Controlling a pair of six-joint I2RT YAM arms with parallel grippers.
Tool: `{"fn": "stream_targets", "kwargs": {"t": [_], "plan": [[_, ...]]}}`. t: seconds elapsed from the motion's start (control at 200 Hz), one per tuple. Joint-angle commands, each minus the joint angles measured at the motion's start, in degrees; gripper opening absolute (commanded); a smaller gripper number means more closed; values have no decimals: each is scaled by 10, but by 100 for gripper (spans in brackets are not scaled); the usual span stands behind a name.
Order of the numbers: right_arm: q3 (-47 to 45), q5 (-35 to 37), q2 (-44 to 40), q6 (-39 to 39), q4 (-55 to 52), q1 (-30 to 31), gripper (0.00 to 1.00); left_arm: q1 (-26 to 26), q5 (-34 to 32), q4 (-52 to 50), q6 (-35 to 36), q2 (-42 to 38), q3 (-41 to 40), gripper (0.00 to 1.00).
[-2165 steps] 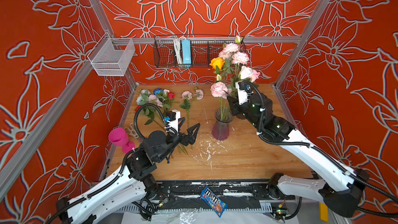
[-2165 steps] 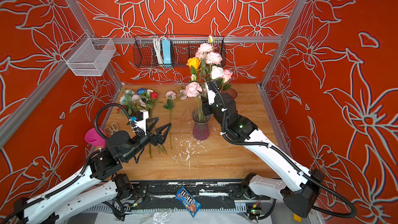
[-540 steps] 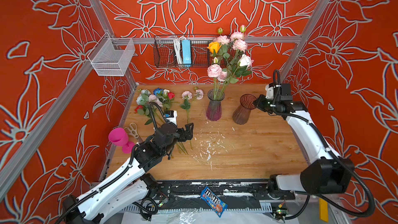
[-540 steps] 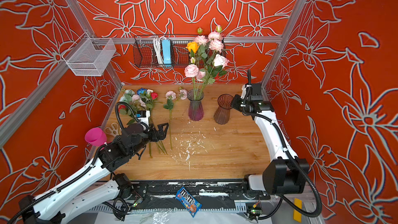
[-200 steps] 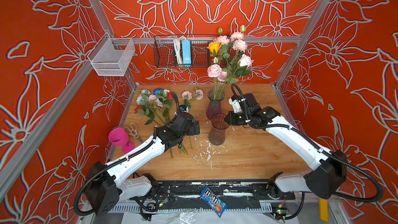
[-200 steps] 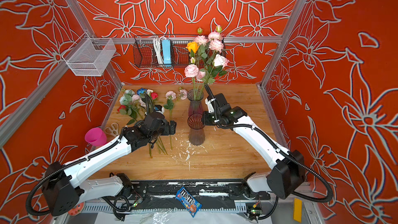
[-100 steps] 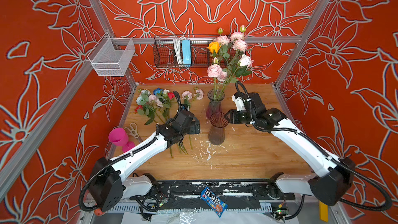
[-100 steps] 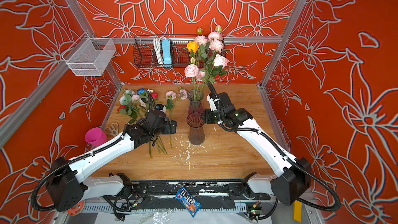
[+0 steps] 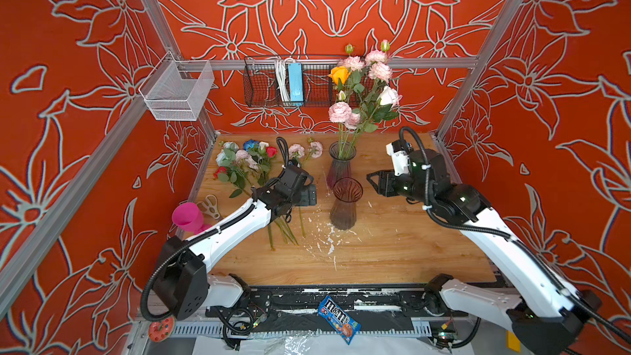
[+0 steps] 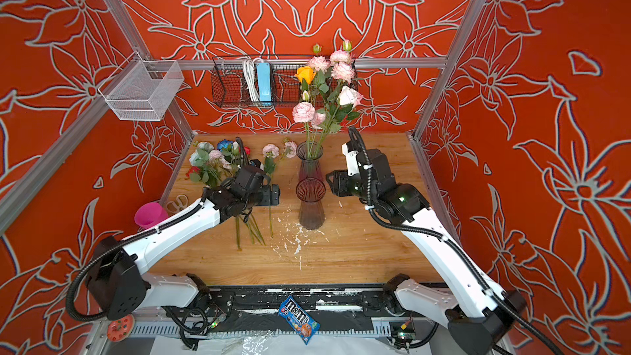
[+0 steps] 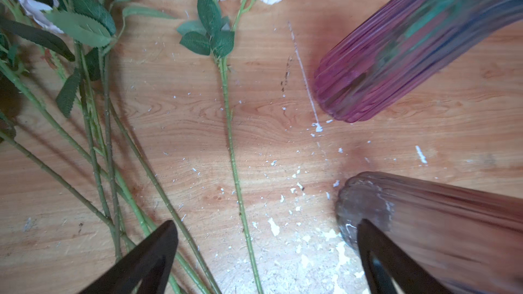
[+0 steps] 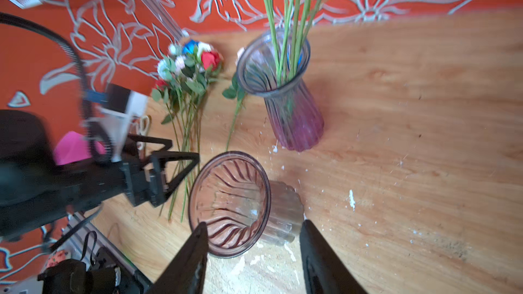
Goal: Arrange flowers in a vase
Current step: Pick up the flower from the top-center of the table.
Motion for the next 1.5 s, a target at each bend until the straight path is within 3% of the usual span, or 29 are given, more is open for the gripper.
{"fn": "stream_targets", "kwargs": {"t": [0.0,0.245,0.5,0.71,0.821,1.051,1.496], "plan": [[-37,23,-34,-1,30,3,54,13,18,-30,7,44,31,98],[-134,55,-113,10,74,3,55,43,-5,-83,10,217,138,87],[-175,66,-139,9,72,2,55,87,20,-98,16,333,216,54],[-187,64,-143,1,74,2,55,93,52,-81,37,371,228,29],[-188,64,-147,-3,71,2,55,93,58,-70,40,374,223,21],[-189,68,-161,-2,67,3,55,93,64,-63,50,333,201,0],[-189,43,-159,9,92,3,54,92,97,-19,9,39,20,0]]}}
